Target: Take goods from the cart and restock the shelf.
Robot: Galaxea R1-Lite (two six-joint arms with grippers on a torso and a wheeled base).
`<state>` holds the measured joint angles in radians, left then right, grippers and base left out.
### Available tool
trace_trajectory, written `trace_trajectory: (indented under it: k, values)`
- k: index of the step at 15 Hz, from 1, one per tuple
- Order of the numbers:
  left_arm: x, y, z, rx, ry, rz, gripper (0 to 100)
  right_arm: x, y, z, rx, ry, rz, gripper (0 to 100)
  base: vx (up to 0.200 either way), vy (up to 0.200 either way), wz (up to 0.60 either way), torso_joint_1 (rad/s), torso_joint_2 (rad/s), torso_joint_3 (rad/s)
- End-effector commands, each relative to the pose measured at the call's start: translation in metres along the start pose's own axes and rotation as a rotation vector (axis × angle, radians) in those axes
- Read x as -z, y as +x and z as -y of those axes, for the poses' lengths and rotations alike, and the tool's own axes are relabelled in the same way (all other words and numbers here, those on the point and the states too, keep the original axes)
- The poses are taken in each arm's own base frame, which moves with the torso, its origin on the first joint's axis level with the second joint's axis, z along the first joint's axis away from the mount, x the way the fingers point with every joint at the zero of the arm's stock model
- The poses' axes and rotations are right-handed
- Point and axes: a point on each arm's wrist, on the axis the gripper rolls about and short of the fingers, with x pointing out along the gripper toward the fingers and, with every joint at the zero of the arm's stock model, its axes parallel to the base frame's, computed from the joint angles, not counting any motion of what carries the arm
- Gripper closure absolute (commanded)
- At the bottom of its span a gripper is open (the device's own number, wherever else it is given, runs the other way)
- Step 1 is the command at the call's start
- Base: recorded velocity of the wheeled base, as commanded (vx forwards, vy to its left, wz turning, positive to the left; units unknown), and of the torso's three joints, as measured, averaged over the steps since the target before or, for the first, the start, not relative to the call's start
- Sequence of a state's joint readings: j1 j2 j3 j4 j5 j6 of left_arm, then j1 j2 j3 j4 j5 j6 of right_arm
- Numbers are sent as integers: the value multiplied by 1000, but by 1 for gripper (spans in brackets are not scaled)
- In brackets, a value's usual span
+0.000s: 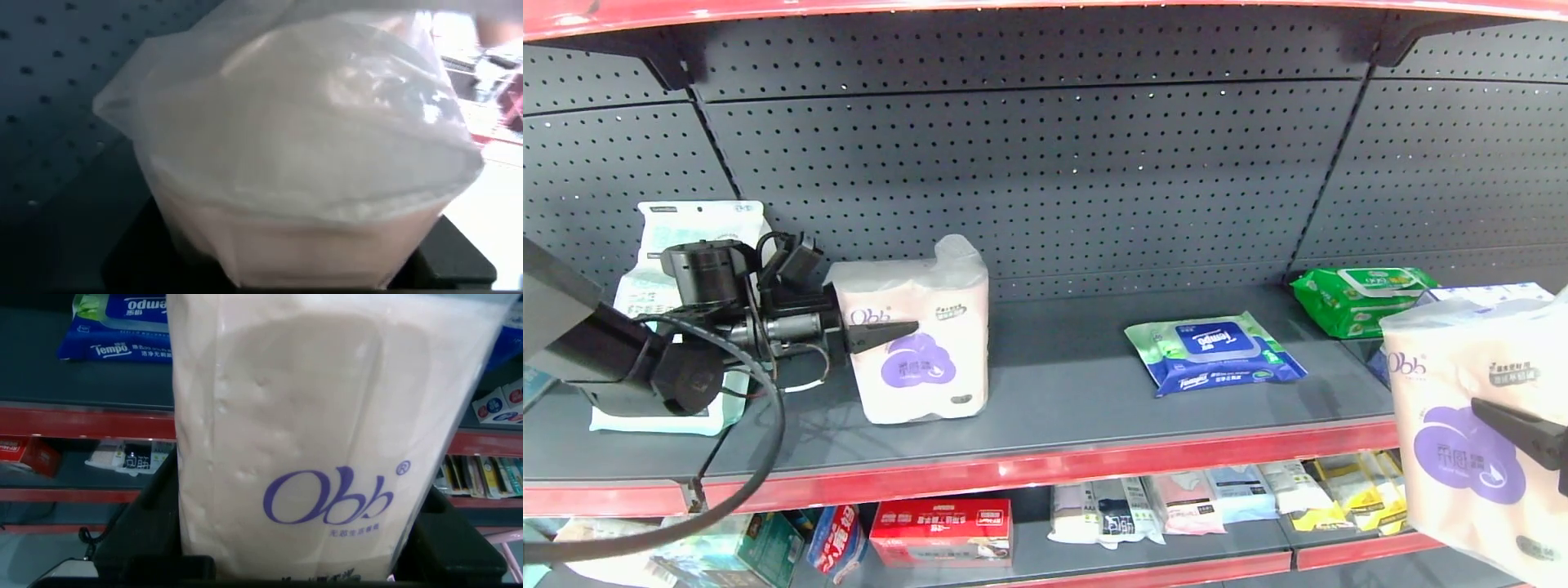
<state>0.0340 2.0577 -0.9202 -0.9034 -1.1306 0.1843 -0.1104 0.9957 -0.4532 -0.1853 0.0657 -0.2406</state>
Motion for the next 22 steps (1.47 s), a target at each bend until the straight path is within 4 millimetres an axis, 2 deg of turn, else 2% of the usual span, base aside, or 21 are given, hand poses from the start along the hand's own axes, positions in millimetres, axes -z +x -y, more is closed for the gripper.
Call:
trace_trajectory:
  k: [1,9,15,18,22]
  values:
    - [-6,-9,16,15,14,11,100,0,0,0,0,0,3,100,0,0,0,0,0,0]
    - [14,-19,36,63,34,41,100,0,0,0,2,0,3,100,0,0,0,0,0,0]
    - [20,-18,33,76,27,40,100,0,-1,0,2,0,3,100,0,0,0,0,0,0]
    - [33,-12,24,77,53,65,100,1,-1,0,4,1,-1,100,0,0,0,0,0,0]
    - [31,-10,24,100,64,114,100,1,-1,0,4,-1,-3,100,0,0,0,0,0,0]
